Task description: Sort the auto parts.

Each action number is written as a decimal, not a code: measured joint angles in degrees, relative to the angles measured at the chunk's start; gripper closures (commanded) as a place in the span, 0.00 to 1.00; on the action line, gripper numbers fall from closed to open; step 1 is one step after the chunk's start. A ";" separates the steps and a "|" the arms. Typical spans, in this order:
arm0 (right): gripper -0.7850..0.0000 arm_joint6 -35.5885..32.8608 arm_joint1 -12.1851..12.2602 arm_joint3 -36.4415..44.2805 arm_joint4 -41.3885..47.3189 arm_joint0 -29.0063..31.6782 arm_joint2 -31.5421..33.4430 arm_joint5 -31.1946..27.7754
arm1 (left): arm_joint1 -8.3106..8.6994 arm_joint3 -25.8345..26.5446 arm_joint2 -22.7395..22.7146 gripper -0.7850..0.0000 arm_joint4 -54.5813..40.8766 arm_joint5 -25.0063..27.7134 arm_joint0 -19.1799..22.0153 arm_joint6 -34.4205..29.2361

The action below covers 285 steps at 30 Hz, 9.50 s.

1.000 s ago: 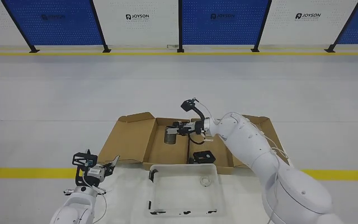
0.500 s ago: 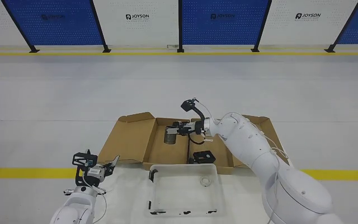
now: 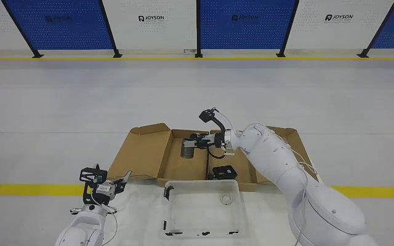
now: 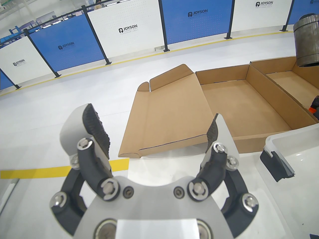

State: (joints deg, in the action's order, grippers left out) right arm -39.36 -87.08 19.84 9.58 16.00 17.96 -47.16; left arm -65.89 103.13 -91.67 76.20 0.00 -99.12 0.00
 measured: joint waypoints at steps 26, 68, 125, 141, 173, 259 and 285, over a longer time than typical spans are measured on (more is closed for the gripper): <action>0.00 1.19 0.14 1.16 -0.91 0.20 0.27 2.01 | 0.00 0.00 0.00 0.00 0.00 0.00 0.00 0.00; 0.00 12.85 19.93 42.61 -43.39 22.35 16.09 5.64 | 0.00 0.00 0.00 0.00 0.00 0.00 0.00 0.00; 0.00 13.88 19.54 61.21 -65.50 31.64 17.00 14.36 | 0.00 0.00 0.00 0.00 0.00 0.00 0.00 0.00; 0.00 23.97 25.14 68.35 -78.94 46.85 25.70 9.23 | 0.00 0.00 0.00 0.00 0.00 0.00 0.00 0.00; 0.11 -9.87 29.91 83.22 -58.29 55.27 39.01 15.97 | 0.00 0.00 0.00 0.00 0.00 0.00 0.00 0.00; 0.17 -29.32 22.57 62.28 -43.71 36.94 24.43 29.04 | 0.00 0.00 0.00 0.00 0.00 0.00 0.00 0.00; 0.11 -30.84 23.56 61.05 -41.35 37.80 28.85 37.14 | 0.00 0.00 0.00 0.00 0.00 0.00 0.00 0.00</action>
State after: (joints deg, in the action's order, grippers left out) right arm -70.20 -63.52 80.89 -31.76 53.80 46.82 -10.02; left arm -65.89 103.13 -91.67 76.20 0.00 -99.12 0.00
